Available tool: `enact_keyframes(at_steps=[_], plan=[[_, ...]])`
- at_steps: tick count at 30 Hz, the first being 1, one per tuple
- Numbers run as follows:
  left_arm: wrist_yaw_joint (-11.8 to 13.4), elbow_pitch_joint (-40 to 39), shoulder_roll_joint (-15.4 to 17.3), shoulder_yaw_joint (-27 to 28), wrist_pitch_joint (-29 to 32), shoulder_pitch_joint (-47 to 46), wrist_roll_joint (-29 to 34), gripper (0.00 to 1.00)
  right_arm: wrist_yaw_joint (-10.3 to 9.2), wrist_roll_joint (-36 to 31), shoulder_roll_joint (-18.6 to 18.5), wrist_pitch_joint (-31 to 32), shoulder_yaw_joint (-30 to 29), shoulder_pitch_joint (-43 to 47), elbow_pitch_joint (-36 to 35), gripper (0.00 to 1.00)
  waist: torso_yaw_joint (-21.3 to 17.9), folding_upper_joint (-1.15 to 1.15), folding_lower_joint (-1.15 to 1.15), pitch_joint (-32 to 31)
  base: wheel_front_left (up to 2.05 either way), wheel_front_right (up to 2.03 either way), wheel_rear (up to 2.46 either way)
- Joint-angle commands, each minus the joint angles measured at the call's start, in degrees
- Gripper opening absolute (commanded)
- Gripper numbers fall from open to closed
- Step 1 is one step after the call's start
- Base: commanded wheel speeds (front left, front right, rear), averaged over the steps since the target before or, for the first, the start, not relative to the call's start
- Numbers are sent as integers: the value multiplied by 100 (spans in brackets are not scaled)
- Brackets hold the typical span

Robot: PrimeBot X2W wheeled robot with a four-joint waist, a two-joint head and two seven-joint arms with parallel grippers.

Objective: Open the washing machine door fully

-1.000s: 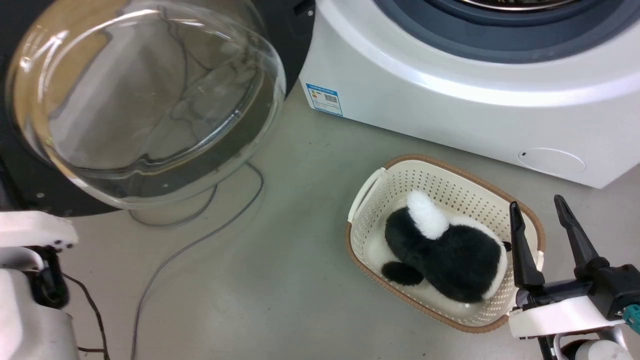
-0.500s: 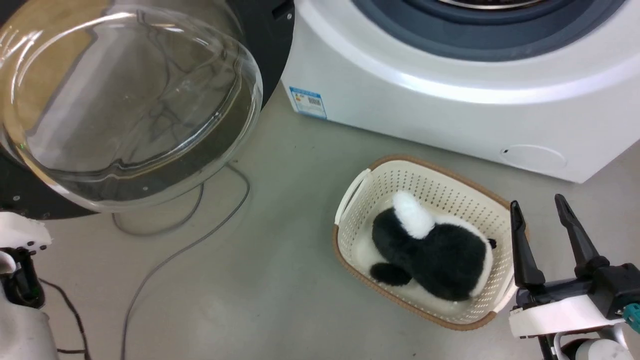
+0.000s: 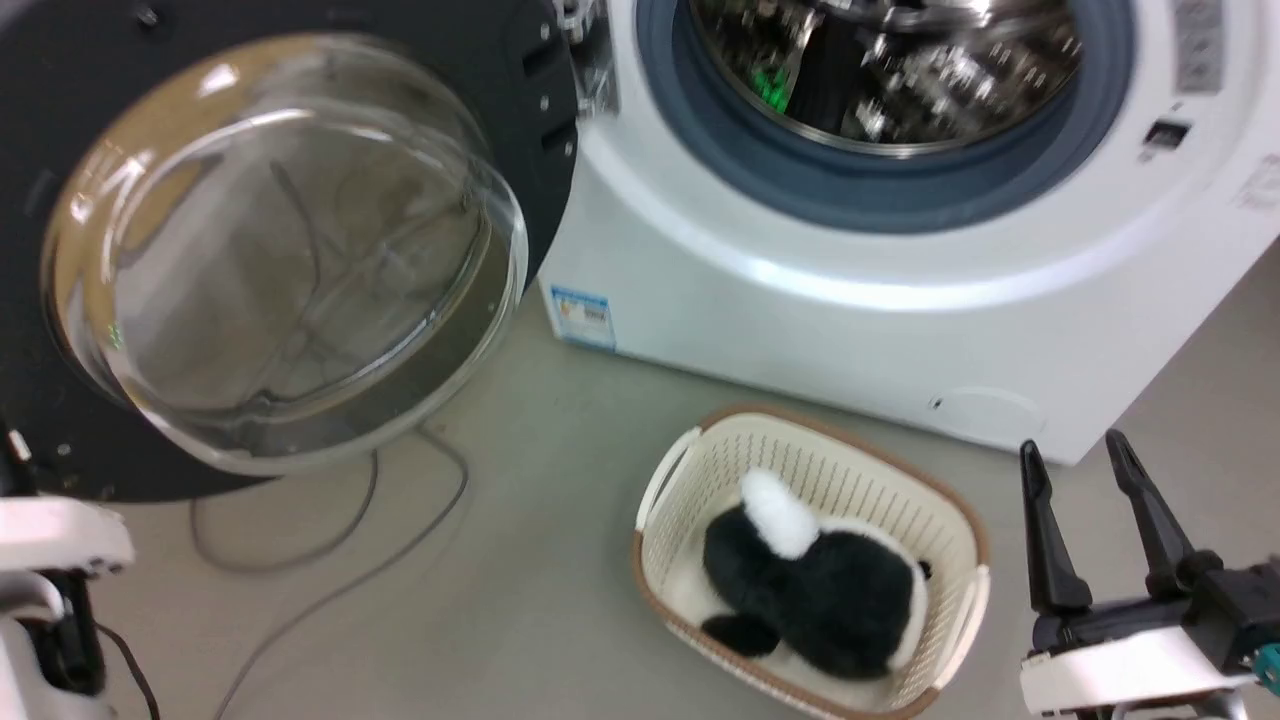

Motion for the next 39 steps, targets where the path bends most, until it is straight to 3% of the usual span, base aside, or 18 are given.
enact_keyframes(at_steps=[1,13,25,26,27,39], plan=[[-24,-198,-83,-66,-24,211,51,0,5,78,18,-25,-18,97,-43,100,-131,0,0,-321,0,0,0],[-103,-1234,-541,-958,-24,1170,168,0,5,249,20,-25,-102,453,-247,100,-596,0,0,-915,0,0,0],[-117,-1691,-853,-1840,-24,1724,-52,0,5,327,20,-25,-168,598,-341,100,-1127,0,0,-968,0,0,0],[-117,-1680,-865,-1883,-24,1758,-74,40,5,335,20,-25,-168,607,-345,100,-1171,0,0,-969,0,0,0],[-115,-1659,-870,-1904,-24,1775,-86,100,5,341,20,-25,-162,613,-350,100,-1223,0,0,-968,0,0,0],[-102,-1467,-922,-2350,-24,1957,-144,100,5,372,20,-25,-153,624,-373,100,-1731,0,0,-877,0,0,0]])
